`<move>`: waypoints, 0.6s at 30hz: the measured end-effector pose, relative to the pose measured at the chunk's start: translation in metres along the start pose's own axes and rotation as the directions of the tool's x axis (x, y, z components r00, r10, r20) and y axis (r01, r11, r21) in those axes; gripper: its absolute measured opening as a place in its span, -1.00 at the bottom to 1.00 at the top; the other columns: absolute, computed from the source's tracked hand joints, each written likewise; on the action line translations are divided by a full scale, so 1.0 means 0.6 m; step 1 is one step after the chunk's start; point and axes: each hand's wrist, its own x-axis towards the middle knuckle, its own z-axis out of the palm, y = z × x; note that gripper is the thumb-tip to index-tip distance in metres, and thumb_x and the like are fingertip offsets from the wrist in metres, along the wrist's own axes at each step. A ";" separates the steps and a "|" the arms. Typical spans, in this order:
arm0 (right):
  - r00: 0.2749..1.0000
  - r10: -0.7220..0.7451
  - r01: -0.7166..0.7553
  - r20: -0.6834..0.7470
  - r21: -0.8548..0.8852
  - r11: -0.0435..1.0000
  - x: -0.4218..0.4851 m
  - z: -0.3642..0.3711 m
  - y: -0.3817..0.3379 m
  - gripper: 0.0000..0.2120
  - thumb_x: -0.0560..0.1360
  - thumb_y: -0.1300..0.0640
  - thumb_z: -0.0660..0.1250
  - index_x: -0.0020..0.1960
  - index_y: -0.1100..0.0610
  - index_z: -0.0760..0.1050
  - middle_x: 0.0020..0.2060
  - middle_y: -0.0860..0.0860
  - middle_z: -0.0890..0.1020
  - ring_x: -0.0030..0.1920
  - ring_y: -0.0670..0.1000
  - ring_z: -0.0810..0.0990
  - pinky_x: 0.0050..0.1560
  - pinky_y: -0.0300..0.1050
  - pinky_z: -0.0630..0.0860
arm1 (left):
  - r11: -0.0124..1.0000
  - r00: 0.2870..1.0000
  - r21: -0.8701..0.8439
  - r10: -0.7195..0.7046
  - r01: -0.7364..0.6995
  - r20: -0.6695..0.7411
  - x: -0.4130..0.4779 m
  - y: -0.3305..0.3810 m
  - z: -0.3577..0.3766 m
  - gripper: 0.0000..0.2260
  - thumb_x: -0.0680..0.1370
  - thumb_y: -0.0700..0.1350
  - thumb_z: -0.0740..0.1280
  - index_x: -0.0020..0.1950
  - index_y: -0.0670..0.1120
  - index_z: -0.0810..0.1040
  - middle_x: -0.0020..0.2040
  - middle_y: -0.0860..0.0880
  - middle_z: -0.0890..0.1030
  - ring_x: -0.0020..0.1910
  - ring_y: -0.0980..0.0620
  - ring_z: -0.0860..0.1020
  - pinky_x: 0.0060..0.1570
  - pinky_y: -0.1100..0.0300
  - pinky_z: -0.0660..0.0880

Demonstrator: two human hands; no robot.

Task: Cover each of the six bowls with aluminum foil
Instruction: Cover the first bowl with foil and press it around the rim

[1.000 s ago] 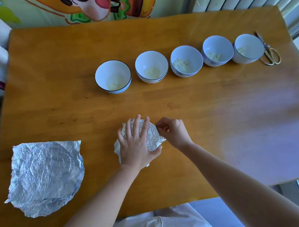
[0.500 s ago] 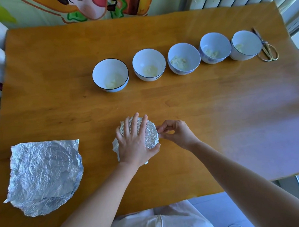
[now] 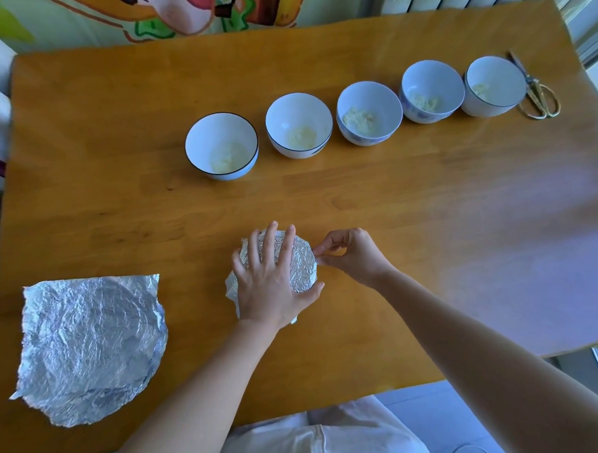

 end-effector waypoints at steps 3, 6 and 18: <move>0.997 -0.002 0.000 -0.076 -0.018 1.000 -0.003 0.008 -0.003 -0.85 0.35 0.28 0.54 -0.19 0.05 0.68 -0.25 -0.17 0.65 -0.15 -0.18 0.51 -0.13 -0.38 0.39 | 1.000 1.000 0.003 -0.029 0.029 0.001 0.000 0.002 0.000 -0.09 0.41 0.54 0.03 0.63 0.05 0.08 0.60 -0.09 0.18 0.53 -0.21 0.19 0.31 -0.28 0.21; 0.986 0.061 -0.052 -0.156 0.056 0.997 -0.009 0.024 -0.012 -0.81 0.36 0.34 0.49 -0.23 0.06 0.66 -0.32 -0.13 0.64 -0.31 -0.17 0.52 -0.23 -0.35 0.43 | 0.995 0.995 -0.016 -0.096 0.096 -0.004 -0.003 0.009 -0.003 -0.06 0.38 0.56 0.01 0.63 0.04 0.09 0.59 -0.09 0.20 0.52 -0.22 0.19 0.31 -0.28 0.22; 0.957 0.292 -0.270 -0.005 0.361 0.892 -0.003 0.059 -0.028 -0.85 0.50 0.20 0.43 0.04 0.19 0.68 -0.28 0.03 0.66 -0.27 -0.08 0.60 -0.13 -0.17 0.58 | 0.915 0.930 -0.170 -0.364 0.366 0.044 -0.018 0.028 -0.012 0.18 0.22 0.69 -0.10 0.64 -0.05 0.01 0.62 -0.15 0.07 0.57 -0.23 0.08 0.38 -0.34 0.11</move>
